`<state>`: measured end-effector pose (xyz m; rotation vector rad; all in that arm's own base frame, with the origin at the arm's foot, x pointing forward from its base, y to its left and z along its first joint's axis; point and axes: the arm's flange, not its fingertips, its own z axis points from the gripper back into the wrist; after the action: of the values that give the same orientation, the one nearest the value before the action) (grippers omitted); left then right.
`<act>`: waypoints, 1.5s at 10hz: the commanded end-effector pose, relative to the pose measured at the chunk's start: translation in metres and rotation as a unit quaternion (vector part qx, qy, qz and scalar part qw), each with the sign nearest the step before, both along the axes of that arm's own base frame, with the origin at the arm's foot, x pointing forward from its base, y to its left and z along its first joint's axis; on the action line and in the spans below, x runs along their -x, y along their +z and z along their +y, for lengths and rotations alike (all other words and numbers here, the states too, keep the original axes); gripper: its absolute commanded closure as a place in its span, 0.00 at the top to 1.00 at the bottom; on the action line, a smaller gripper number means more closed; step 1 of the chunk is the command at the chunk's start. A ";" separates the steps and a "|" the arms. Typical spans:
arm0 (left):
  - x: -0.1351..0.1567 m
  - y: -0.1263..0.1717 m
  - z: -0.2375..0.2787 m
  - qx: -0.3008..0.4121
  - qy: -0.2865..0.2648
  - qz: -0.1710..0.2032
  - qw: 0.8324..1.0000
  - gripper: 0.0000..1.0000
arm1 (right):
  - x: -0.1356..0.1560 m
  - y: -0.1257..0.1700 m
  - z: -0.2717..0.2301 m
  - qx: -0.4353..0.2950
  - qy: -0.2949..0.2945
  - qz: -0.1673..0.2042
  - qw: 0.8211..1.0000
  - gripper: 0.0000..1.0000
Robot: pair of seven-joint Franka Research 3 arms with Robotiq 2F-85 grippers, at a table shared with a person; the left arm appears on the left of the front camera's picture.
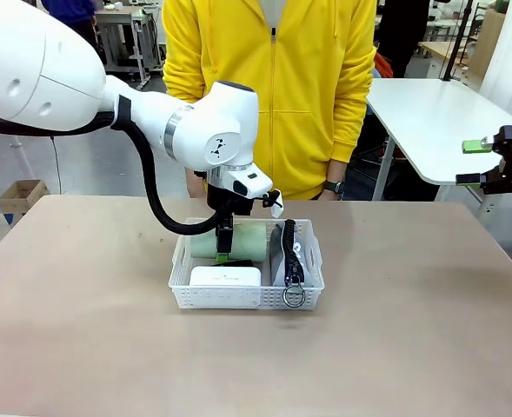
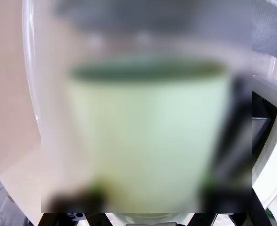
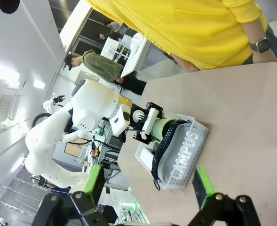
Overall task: Efficiently arrange items inside the basket to fit them all.
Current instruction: Pick up the Reusable plastic cup and place it inside the Organizing basket.
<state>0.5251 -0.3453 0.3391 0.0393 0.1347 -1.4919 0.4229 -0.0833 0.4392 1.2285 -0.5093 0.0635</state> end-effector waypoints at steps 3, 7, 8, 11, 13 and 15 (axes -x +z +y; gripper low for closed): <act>-0.008 -0.009 -0.003 -0.019 0.002 0.009 1.000 1.00 | 0.001 0.001 -0.001 0.002 0.005 -0.002 1.000 1.00; -0.008 -0.009 -0.001 -0.013 -0.001 0.012 1.000 1.00 | 0.001 0.001 -0.001 0.002 0.005 -0.002 1.000 1.00; -0.007 -0.007 0.001 -0.009 0.000 0.013 1.000 1.00 | 0.001 0.001 -0.001 0.002 0.005 -0.002 1.000 1.00; 0.004 0.014 0.024 0.026 0.001 0.015 1.000 1.00 | 0.001 0.001 -0.001 0.002 0.005 -0.002 1.000 1.00; 0.023 0.054 0.068 0.106 0.052 -0.004 0.993 1.00 | 0.001 0.001 -0.001 0.002 0.005 -0.002 1.000 1.00; 0.046 0.101 0.133 0.223 0.126 -0.032 0.966 1.00 | 0.001 0.001 -0.001 0.002 0.005 -0.002 1.000 1.00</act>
<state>0.5149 -0.2532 0.4281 -0.2090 -0.1163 -1.2877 0.4229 -0.0834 0.4392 1.2288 -0.5094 0.0635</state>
